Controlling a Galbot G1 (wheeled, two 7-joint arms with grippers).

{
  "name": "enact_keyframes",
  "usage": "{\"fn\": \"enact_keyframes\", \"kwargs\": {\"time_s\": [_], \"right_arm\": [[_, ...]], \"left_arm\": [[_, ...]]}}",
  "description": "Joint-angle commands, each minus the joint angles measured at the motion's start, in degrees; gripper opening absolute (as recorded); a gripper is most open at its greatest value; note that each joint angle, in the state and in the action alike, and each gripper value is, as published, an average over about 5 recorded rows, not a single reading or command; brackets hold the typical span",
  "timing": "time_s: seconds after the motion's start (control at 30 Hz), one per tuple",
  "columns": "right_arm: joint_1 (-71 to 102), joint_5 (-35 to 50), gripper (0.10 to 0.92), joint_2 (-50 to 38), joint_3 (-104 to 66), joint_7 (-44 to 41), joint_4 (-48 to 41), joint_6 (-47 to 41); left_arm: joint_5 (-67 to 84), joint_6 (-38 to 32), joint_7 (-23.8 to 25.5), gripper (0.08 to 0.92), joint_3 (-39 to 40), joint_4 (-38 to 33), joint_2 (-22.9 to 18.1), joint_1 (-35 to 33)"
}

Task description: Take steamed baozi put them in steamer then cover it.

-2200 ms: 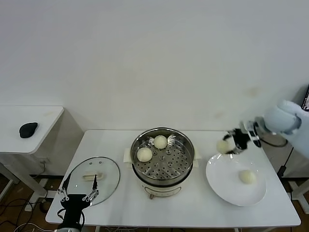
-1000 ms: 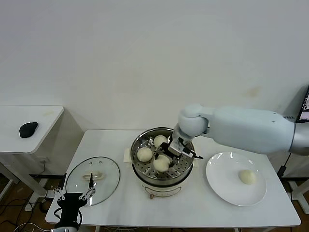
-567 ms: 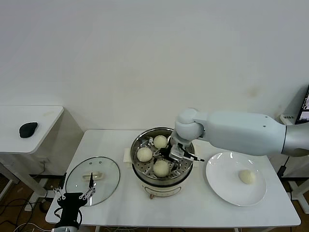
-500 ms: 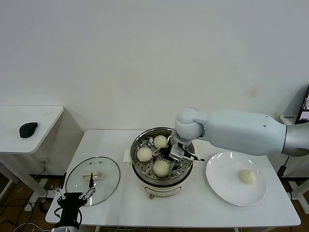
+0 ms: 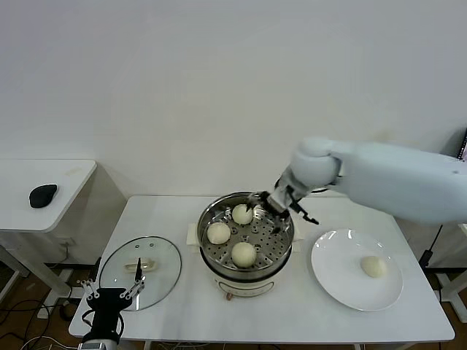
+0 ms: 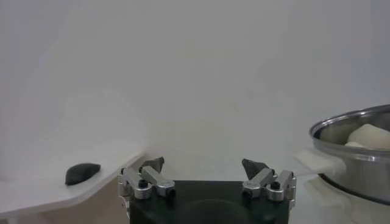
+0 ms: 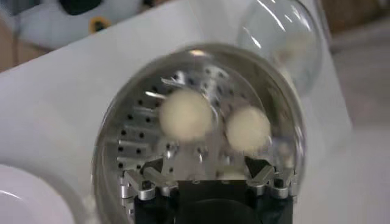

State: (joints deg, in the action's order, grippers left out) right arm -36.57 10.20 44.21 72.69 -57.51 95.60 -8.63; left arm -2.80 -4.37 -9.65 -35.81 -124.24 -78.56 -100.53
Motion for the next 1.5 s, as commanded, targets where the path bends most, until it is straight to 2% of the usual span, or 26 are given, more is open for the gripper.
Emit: {"fn": "enact_keyframes", "kwargs": {"time_s": [0.03, 0.17, 0.33, 0.63, 0.87, 1.5], "right_arm": [[3.11, 3.02, 0.823, -18.85, -4.64, -1.63, 1.75, -15.9], [11.1, -2.28, 0.823, -24.03, -9.65, -4.42, 0.03, -10.69], [31.55, -10.81, 0.823, -30.04, -27.58, -7.53, -2.47, -4.03], [62.18, -20.02, 0.823, -30.85, -53.49, -8.08, -8.87, 1.83], [65.53, -24.68, 0.823, -25.66, -56.09, -6.46, -15.2, 3.73], [60.92, -31.39, 0.823, -12.84, -52.25, -1.57, -25.85, 4.43]], "left_arm": [[-0.1, -0.25, 0.08, 0.823, 0.25, 0.64, 0.79, 0.55], [0.0, -0.27, 0.11, 0.823, 0.29, 1.05, 1.18, 0.75], [-0.31, -0.28, 0.11, 0.823, 0.38, 1.33, 1.37, 0.76], [-1.02, -0.12, 0.09, 0.823, 0.78, 1.44, 1.2, 0.25], [-1.49, 0.0, 0.09, 0.823, 0.66, 1.54, 0.92, 0.04], [-2.32, -0.31, 0.11, 0.823, -0.12, 1.78, 0.37, -0.05]]}}
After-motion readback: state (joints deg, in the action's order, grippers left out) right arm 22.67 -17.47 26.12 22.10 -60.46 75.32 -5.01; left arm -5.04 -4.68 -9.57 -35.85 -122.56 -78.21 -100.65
